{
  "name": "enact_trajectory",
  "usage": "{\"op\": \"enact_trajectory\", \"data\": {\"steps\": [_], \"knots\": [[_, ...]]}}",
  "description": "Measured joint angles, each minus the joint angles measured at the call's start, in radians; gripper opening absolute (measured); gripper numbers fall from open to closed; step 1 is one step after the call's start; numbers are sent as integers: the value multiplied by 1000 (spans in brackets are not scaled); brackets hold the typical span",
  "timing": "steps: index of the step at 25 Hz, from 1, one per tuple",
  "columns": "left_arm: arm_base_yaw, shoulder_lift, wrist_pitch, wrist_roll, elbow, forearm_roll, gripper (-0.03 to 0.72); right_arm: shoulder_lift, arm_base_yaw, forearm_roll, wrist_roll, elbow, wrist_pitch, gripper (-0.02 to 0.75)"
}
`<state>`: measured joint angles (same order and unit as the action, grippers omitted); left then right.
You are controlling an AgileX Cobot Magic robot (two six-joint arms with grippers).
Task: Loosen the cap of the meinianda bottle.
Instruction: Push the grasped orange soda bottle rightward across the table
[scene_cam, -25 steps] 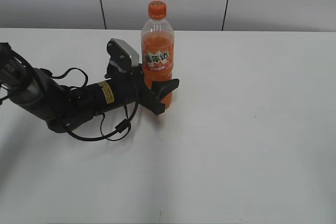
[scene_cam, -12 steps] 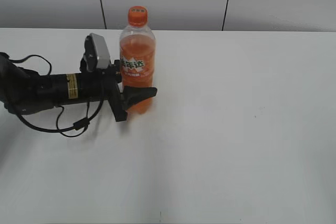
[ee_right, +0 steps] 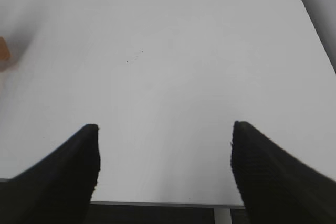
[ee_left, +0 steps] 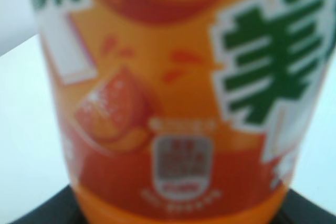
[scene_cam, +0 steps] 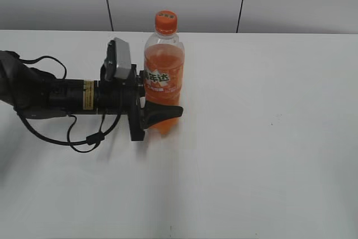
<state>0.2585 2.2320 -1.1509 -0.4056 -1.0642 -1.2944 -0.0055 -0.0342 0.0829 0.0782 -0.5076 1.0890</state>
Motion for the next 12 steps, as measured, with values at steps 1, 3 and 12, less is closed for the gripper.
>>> {"op": "enact_trajectory", "data": {"steps": [1, 3, 12], "knots": [[17, 0, 0, -8, 0, 8, 395, 0, 0, 0, 0, 0, 0, 585], [48, 0, 0, -12, 0, 25, 395, 0, 0, 0, 0, 0, 0, 585], [118, 64, -8, -56, 0, 86, 395, 0, 0, 0, 0, 0, 0, 585]]}}
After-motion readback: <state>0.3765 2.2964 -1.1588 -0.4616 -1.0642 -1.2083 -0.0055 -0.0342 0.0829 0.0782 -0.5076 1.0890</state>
